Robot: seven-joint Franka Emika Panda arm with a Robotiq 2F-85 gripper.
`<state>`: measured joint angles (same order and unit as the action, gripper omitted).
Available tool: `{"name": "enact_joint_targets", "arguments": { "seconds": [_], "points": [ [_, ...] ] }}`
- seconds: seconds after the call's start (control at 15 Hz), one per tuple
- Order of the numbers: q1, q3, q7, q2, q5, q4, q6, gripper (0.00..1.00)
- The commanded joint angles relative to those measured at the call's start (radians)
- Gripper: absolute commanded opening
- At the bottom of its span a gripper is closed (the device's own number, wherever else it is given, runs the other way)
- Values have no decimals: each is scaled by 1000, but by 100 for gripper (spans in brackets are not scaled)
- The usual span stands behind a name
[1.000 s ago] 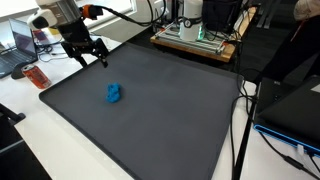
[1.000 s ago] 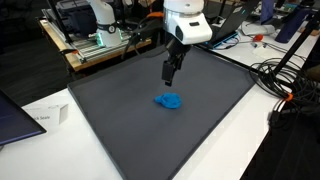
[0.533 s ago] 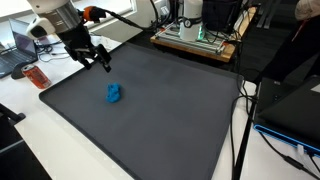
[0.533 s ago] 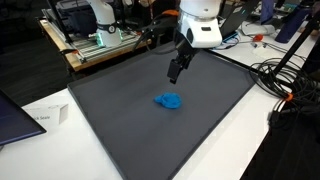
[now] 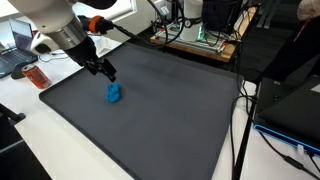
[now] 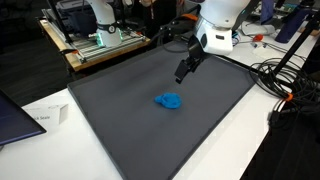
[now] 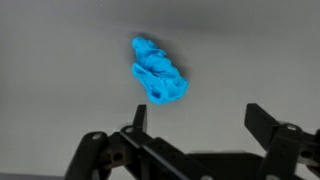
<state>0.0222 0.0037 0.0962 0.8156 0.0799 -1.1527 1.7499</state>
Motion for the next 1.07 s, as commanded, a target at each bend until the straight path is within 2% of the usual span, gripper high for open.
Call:
{"name": "enact_joint_targets", "arguments": {
  "seconds": [0.0, 0.27, 0.53, 0.8, 1.0],
  "points": [
    [-62, -40, -83, 91, 53, 148, -112, 100],
    [-115, -66, -154, 154, 110, 240, -202, 100],
    [-155, -86, -206, 185, 155, 286, -243, 100],
    [-178, -91, -239, 171, 171, 257, -211, 100],
    [-187, -87, -267, 147, 169, 213, -140, 100]
  ]
}}
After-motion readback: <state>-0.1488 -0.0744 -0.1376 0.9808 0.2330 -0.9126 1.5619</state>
